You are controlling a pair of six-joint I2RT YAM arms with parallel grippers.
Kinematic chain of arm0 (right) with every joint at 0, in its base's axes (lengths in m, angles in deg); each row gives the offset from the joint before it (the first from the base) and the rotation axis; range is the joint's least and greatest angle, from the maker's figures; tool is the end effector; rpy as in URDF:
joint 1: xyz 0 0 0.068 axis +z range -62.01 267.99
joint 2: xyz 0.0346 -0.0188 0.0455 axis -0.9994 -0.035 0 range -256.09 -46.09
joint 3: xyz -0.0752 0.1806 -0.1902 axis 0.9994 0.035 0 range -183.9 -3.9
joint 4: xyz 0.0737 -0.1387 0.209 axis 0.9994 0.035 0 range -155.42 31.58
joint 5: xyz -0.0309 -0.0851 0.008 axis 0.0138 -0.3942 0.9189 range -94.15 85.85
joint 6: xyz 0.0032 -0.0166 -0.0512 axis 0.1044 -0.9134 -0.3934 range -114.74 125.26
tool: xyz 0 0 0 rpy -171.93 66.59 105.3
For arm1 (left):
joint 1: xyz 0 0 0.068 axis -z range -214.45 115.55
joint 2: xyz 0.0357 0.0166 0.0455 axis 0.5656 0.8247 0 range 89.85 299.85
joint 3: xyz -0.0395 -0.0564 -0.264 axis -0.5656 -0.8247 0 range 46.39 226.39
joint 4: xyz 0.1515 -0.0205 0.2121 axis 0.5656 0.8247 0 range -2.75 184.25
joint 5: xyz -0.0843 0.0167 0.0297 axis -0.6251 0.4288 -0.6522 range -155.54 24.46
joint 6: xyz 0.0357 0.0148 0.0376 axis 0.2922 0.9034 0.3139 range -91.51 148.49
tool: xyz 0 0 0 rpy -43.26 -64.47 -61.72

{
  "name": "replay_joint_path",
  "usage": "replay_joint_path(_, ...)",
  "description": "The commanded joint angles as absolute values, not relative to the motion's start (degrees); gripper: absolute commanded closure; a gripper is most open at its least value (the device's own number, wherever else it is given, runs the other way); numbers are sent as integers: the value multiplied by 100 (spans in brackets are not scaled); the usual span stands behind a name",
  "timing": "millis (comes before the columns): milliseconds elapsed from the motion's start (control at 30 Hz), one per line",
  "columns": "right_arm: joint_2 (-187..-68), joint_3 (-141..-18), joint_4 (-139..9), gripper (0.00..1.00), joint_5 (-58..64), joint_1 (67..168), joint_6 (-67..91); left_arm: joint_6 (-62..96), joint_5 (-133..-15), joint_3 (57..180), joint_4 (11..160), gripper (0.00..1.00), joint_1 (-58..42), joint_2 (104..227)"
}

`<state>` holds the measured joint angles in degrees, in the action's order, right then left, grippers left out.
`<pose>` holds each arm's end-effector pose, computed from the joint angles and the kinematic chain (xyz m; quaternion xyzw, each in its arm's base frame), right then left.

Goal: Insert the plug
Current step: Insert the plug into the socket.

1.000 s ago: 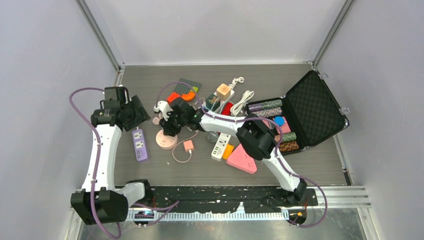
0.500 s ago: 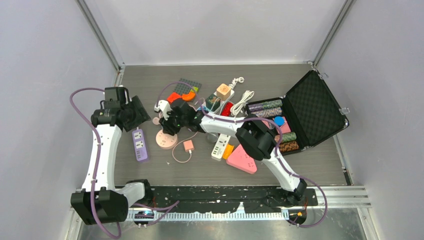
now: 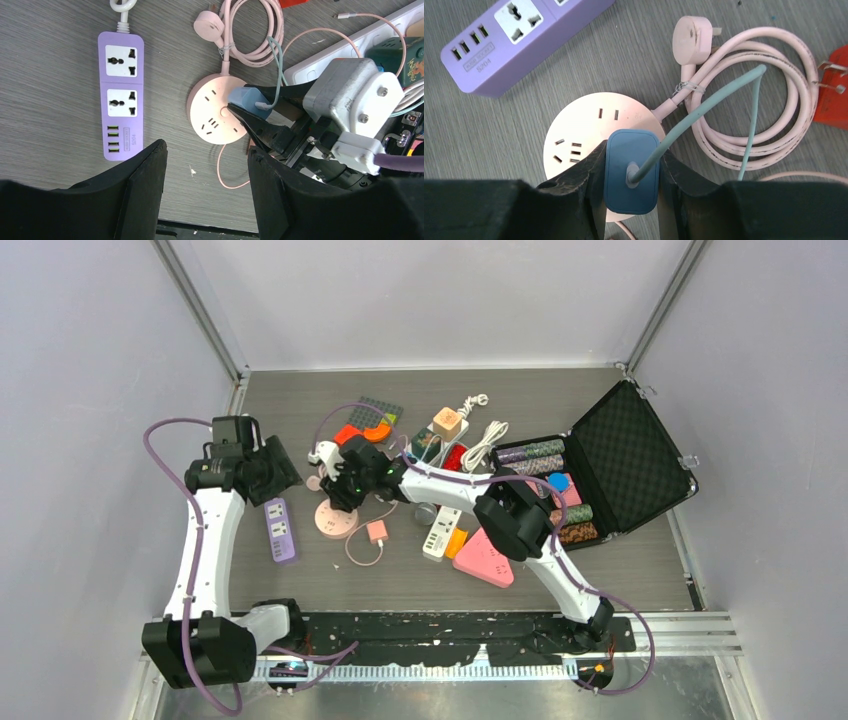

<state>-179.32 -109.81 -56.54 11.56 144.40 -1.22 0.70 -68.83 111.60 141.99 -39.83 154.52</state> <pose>0.2871 0.4497 0.1828 -0.5136 0.7215 0.2996 0.3549 0.2148 0.0181 0.3256 -0.2631 0.9141 -0.0865 0.2961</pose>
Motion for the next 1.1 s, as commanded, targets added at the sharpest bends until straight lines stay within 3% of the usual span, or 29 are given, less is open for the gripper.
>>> replay_joint_path(0, -17900, -11219, -5123, 95, 1050, 14450, -82, 195, -6926, 11145, 14167, 40, -4025, 15431)
replay_joint_path(700, -17718, -9622, -6093, 95, 387, 14744, -138, 207, -6933, 11126, 14147, 40, -4025, 15489)
replay_joint_path(1033, -17750, -9512, -5926, 95, 331, 14751, 259, 222, -6928, 11113, 14153, 40, -4029, 15448)
replay_joint_path(1067, -17690, -9691, -5861, 91, 310, 14746, 294, 228, -6923, 11123, 14162, 39, -4033, 15449)
